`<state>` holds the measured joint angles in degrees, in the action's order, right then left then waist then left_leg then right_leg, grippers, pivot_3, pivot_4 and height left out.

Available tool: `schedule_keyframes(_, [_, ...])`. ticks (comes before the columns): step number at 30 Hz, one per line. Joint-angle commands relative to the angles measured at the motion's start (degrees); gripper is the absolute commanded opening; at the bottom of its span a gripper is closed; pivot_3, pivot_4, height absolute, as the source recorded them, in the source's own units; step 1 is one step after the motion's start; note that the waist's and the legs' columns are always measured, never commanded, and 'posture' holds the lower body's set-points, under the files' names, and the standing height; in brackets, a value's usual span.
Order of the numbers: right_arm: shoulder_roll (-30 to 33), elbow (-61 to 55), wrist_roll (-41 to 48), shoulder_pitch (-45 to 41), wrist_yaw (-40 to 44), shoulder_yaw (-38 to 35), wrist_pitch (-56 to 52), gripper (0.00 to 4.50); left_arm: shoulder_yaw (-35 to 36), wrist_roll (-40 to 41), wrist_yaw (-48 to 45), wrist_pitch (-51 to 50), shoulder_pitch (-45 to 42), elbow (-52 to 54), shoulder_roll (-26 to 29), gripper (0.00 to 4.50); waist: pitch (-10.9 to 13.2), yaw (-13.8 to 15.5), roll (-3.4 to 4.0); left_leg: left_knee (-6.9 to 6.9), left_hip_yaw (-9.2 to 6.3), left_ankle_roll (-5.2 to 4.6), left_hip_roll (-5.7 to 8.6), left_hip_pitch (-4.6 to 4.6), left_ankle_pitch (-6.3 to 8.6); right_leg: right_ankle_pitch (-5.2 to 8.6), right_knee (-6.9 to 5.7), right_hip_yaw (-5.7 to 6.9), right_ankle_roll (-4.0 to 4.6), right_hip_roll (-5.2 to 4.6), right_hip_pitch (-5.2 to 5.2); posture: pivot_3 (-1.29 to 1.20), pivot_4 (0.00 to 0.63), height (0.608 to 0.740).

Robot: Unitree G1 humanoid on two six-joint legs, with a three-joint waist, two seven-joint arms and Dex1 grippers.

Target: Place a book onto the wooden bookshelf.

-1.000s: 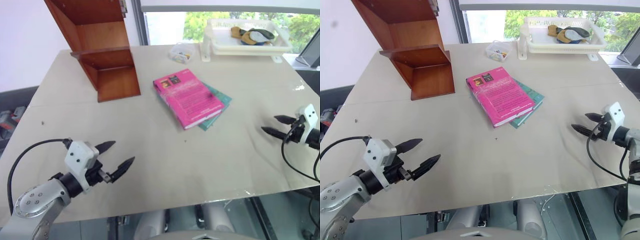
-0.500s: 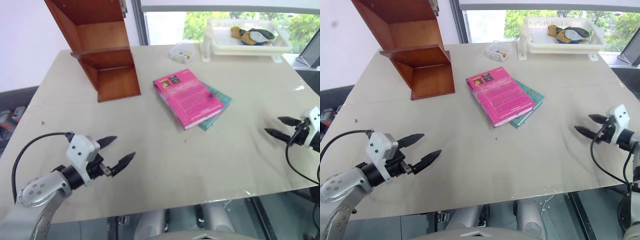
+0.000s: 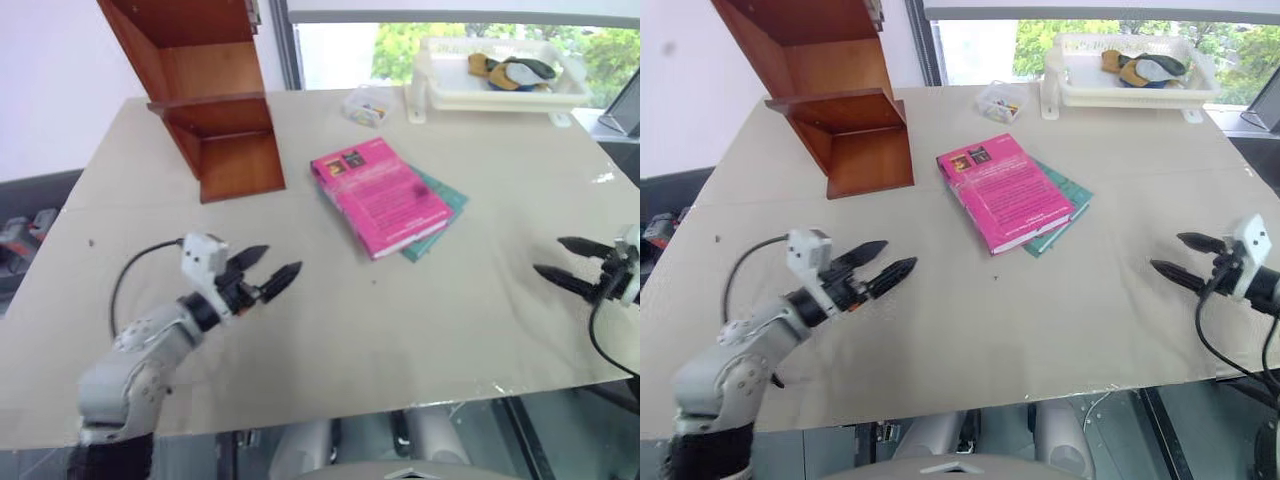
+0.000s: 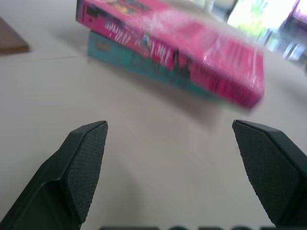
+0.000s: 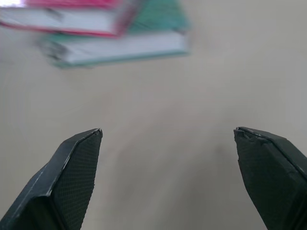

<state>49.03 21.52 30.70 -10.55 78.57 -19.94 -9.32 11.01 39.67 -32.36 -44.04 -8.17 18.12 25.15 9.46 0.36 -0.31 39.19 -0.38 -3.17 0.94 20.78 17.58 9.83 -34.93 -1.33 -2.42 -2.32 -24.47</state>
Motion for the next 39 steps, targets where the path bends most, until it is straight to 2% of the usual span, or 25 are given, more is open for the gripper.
schedule_keyframes(1, [3.61, -12.38, 6.90, 5.45, 1.93, -5.55, -7.63, 4.50, -0.49, 3.36, 0.41, -4.25, -4.46, -4.75, -1.82, 4.49, 0.00, -0.17, 0.01, 0.00, 0.00, 0.00, 0.00, 0.00, 0.00, 0.00, 0.00, -0.01, 0.00, 0.00, 0.00, 0.00, 0.150, 0.740])
schedule_keyframes(6, [5.74, -31.39, 14.56, 17.32, 0.19, -12.40, -17.70, 4.50, 3.92, 11.65, 1.50, -12.59, -14.50, -18.07, -7.06, 4.49, 0.00, 0.58, -0.05, 0.07, -0.16, 0.00, 0.05, 0.09, -0.01, 0.02, 0.00, 0.17, -0.03, 0.22, 0.01, 0.00, 0.150, 0.740])
schedule_keyframes(11, [4.38, -43.29, 19.24, 23.03, -4.50, -16.50, -22.67, 4.50, 6.68, 14.14, 3.22, -17.67, -24.32, -34.77, -11.80, 4.49, 0.01, 0.40, -0.19, 0.16, -0.08, -0.01, 0.13, 0.04, -0.01, 0.03, 0.02, 0.11, -0.08, 0.26, 0.08, 0.00, 0.150, 0.740])
schedule_keyframes(20, [2.07, -50.79, 21.74, 31.03, -6.93, -21.92, -24.15, 4.50, 11.75, 12.21, 2.45, -15.36, -39.37, -60.66, -15.65, 4.49, 0.06, 0.63, -0.29, 0.16, -0.20, 0.01, 0.24, 0.12, -0.02, 0.04, 0.06, 0.16, -0.08, 0.27, 0.07, 0.00, 0.150, 0.740])
schedule_keyframes(24, [0.19, -53.09, 27.81, 32.21, -9.08, -25.34, -26.02, 4.50, 13.70, 10.43, 0.80, -11.92, -44.43, -71.12, -15.97, 4.49, 0.08, 0.47, -0.34, 0.16, -0.19, 0.01, 0.25, 0.13, -0.02, 0.04, 0.08, 0.16, -0.09, 0.22, 0.07, 0.00, 0.150, 0.740])
schedule_keyframes(30, [-0.48, -55.06, 32.02, 33.37, -11.03, -28.02, -26.99, 4.50, 15.93, 8.20, -1.07, -8.57, -48.78, -80.62, -16.27, 4.49, 0.07, 0.62, -0.33, 0.15, -0.19, 0.01, 0.25, 0.09, -0.02, 0.05, 0.04, 0.16, -0.10, 0.21, 0.08, 0.00, 0.150, 0.740])
schedule_keyframes(35, [-0.48, -54.91, 34.74, 33.90, -11.27, -30.05, -26.89, 4.50, 17.02, 6.79, -2.89, -8.08, -50.52, -84.27, -16.37, 4.49, 0.05, 0.64, -0.32, 0.15, -0.19, 0.01, 0.25, 0.08, -0.02, 0.05, 0.03, 0.15, -0.12, 0.19, 0.08, 0.00, 0.150, 0.740])
schedule_keyframes(39, [-0.16, -54.61, 35.95, 34.19, -11.00, -31.03, -26.86, 4.50, 17.47, 5.49, -3.74, -8.06, -51.09, -85.33, -16.44, 2.69, 0.04, 0.65, -0.31, 0.15, -0.20, 0.01, 0.25, 0.08, -0.02, 0.05, 0.03, 0.16, -0.12, 0.18, 0.08, 0.00, 0.150, 0.740])
